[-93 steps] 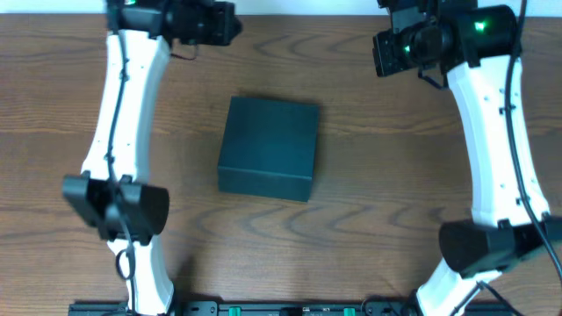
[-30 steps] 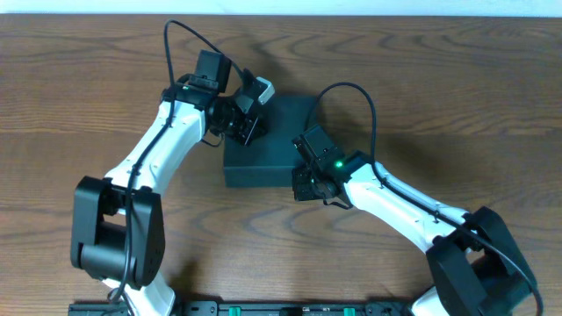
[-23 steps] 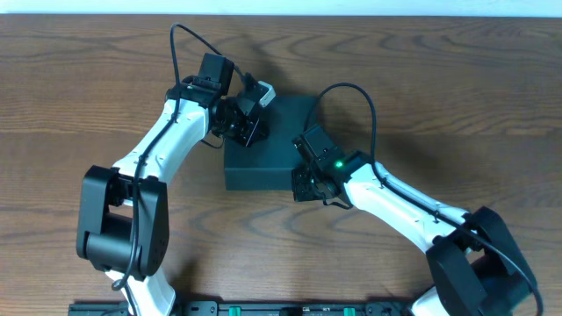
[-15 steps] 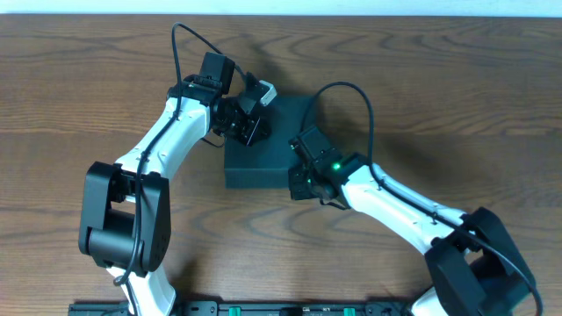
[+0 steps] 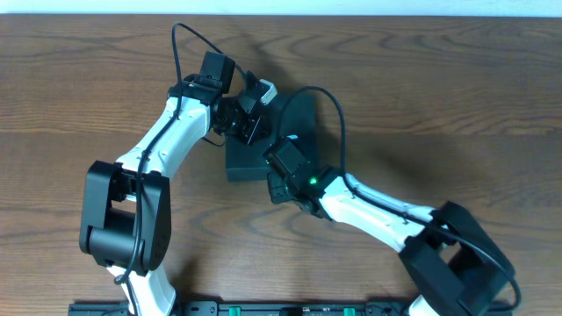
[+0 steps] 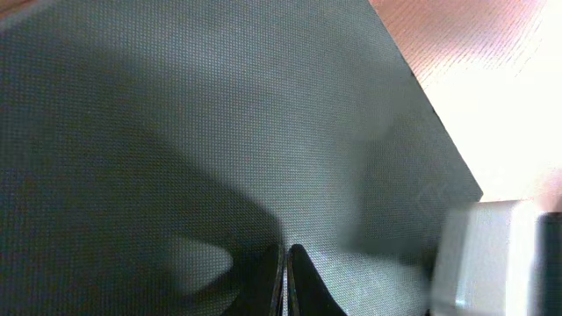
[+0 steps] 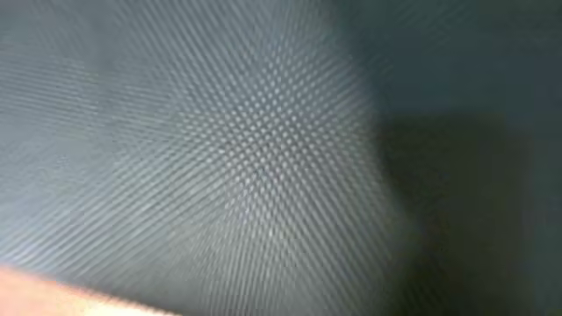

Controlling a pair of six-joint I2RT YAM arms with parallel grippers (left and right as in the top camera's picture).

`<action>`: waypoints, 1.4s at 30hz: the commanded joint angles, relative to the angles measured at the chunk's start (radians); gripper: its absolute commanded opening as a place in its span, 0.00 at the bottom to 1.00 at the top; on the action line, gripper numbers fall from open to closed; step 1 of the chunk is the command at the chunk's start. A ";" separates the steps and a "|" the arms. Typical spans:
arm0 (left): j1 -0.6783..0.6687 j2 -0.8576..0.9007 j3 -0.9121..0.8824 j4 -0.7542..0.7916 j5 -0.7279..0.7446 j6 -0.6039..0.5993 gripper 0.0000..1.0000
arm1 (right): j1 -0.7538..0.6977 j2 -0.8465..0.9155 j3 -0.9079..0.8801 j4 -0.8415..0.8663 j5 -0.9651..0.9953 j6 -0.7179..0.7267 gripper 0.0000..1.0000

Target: Pack container

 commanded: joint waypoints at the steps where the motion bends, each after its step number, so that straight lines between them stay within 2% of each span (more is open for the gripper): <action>1: -0.008 0.066 -0.027 -0.021 -0.048 0.003 0.06 | 0.001 0.005 0.005 0.025 0.052 0.020 0.02; 16: -0.006 0.066 -0.026 -0.021 -0.048 0.003 0.06 | 0.013 -0.003 0.035 0.162 -0.023 0.016 0.02; 20: 0.000 0.063 -0.017 -0.022 -0.047 -0.001 0.05 | -0.006 -0.060 0.050 0.044 -0.023 0.012 0.02; 26: 0.034 0.023 0.097 -0.070 0.009 -0.031 0.06 | -0.072 -0.290 0.105 -0.087 0.008 -0.133 0.02; 30: 0.082 -0.055 0.221 -0.122 0.006 -0.071 0.06 | -0.194 -0.466 0.116 -0.129 0.040 -0.191 0.02; 33: 0.152 -0.146 0.271 -0.134 -0.002 -0.077 0.06 | -0.343 -0.568 0.116 -0.172 -0.005 -0.234 0.02; 36: 0.237 -0.224 0.271 -0.151 0.000 -0.079 0.06 | -0.481 -0.613 0.116 -0.204 -0.132 -0.294 0.01; 42: 0.449 -0.311 0.271 -0.308 0.032 -0.039 0.06 | -0.759 -0.594 0.116 -0.248 -0.500 -0.383 0.01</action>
